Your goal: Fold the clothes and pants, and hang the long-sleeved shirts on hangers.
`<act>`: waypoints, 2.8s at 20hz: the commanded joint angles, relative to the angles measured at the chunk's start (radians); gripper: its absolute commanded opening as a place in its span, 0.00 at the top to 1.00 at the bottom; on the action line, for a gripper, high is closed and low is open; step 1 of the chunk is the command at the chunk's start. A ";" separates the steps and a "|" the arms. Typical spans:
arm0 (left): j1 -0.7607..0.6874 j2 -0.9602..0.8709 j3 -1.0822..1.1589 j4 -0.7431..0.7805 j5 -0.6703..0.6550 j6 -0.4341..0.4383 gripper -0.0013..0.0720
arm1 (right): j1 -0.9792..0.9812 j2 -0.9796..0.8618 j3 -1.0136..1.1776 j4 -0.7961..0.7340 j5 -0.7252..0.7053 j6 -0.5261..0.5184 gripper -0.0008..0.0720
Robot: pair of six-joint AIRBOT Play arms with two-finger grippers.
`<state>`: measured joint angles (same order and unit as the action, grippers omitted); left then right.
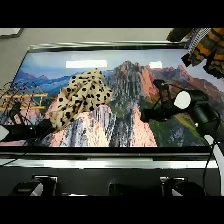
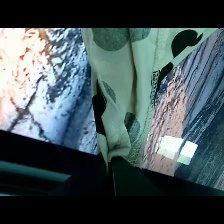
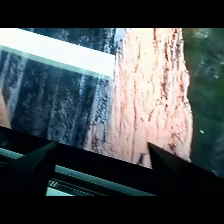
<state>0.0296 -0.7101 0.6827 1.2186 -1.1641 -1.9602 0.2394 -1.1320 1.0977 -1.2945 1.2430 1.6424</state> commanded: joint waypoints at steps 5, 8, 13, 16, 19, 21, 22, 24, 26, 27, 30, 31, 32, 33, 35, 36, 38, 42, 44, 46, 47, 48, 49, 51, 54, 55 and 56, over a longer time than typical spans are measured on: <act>0.000 0.092 -0.024 0.076 -0.092 -0.057 0.96 | 0.001 -0.283 0.000 0.515 -0.476 0.076 0.03; 0.000 0.061 -0.024 0.076 -0.090 -0.056 0.96 | 0.002 -0.461 0.021 0.945 -0.555 -0.221 0.04; 0.000 0.050 -0.024 0.076 -0.028 -0.057 0.96 | 0.063 -0.626 0.093 1.136 -0.639 -0.343 0.05; 0.000 0.050 -0.024 0.076 -0.021 -0.056 0.96 | 0.111 -0.663 0.140 1.136 -0.710 -0.341 0.05; 0.000 0.050 -0.024 0.076 -0.021 -0.057 0.96 | 0.158 -0.691 0.188 1.136 -0.754 -0.326 0.05; 0.000 0.050 -0.024 0.076 -0.021 -0.056 0.96 | 0.183 -0.715 0.219 1.138 -0.777 -0.306 0.05; 0.000 0.050 -0.024 0.076 -0.021 -0.056 0.96 | 0.192 -0.727 0.229 1.138 -0.788 -0.272 0.05; 0.000 0.050 -0.024 0.076 -0.021 -0.056 0.96 | 0.204 -0.749 0.246 1.138 -0.801 -0.227 0.08; 0.000 0.050 -0.024 0.076 -0.021 -0.056 0.96 | 0.211 -0.762 0.267 1.146 -0.817 -0.201 0.17; 0.000 0.050 -0.024 0.076 -0.021 -0.056 0.96 | 0.215 -0.766 0.280 1.150 -0.832 -0.199 0.26; 0.000 0.050 -0.024 0.076 -0.021 -0.056 0.96 | 0.226 -0.779 0.311 1.149 -0.882 -0.183 0.59; 0.000 0.050 -0.024 0.076 -0.021 -0.056 0.96 | 0.226 -0.779 0.311 1.143 -0.887 -0.185 0.70; 0.000 0.050 -0.024 0.076 -0.021 -0.056 0.96 | 0.226 -0.779 0.311 1.125 -0.891 -0.192 0.86; 0.000 0.050 -0.024 0.076 -0.021 -0.056 0.96 | 0.226 -0.779 0.311 1.115 -0.887 -0.191 0.95; 0.000 0.050 -0.024 0.077 -0.021 -0.055 0.96 | 0.226 -0.779 0.311 1.101 -0.871 -0.191 0.96; 0.000 0.050 -0.024 0.076 -0.021 -0.052 0.96 | 0.226 -0.778 0.311 1.094 -0.853 -0.191 0.96; 0.000 0.050 -0.024 0.077 -0.021 -0.052 0.96 | 0.225 -0.769 0.311 1.070 -0.830 -0.190 0.96; 0.000 0.051 -0.016 0.073 0.008 -0.052 0.96 | 0.224 -0.653 0.311 0.850 -0.822 -0.167 0.96; 0.000 0.050 0.014 0.072 0.093 -0.052 0.96 | 0.224 -0.541 0.311 0.662 -0.816 -0.105 0.96; 0.000 0.050 0.069 0.072 0.229 -0.053 0.96 | 0.224 -0.410 0.311 0.436 -0.808 0.003 0.96; 0.000 0.050 0.105 0.072 0.286 -0.052 0.96 | 0.224 -0.344 0.311 0.327 -0.805 0.066 0.96; 0.000 0.050 0.151 0.072 0.338 -0.052 0.96 | 0.224 -0.273 0.313 0.211 -0.799 0.134 0.96; 0.000 0.050 0.198 0.072 0.380 -0.050 0.96 | 0.224 -0.209 0.319 0.108 -0.785 0.194 0.96; 0.000 0.051 0.317 0.072 0.437 -0.005 0.96 | 0.224 -0.077 0.352 -0.092 -0.716 0.279 0.96; 0.000 0.065 0.515 0.073 0.451 0.080 0.96 | 0.224 0.101 0.446 -0.256 -0.562 0.291 0.96; 0.000 0.076 0.567 0.073 0.450 0.088 0.96 | 0.224 0.164 0.475 -0.289 -0.511 0.291 0.96; 0.000 0.092 0.613 0.073 0.451 0.088 0.96 | 0.224 0.220 0.502 -0.308 -0.458 0.292 0.96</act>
<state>0.0296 -0.6407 1.1500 1.2900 -0.7521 -1.9179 0.4641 -1.0729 1.5307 -1.4155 0.6331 1.8896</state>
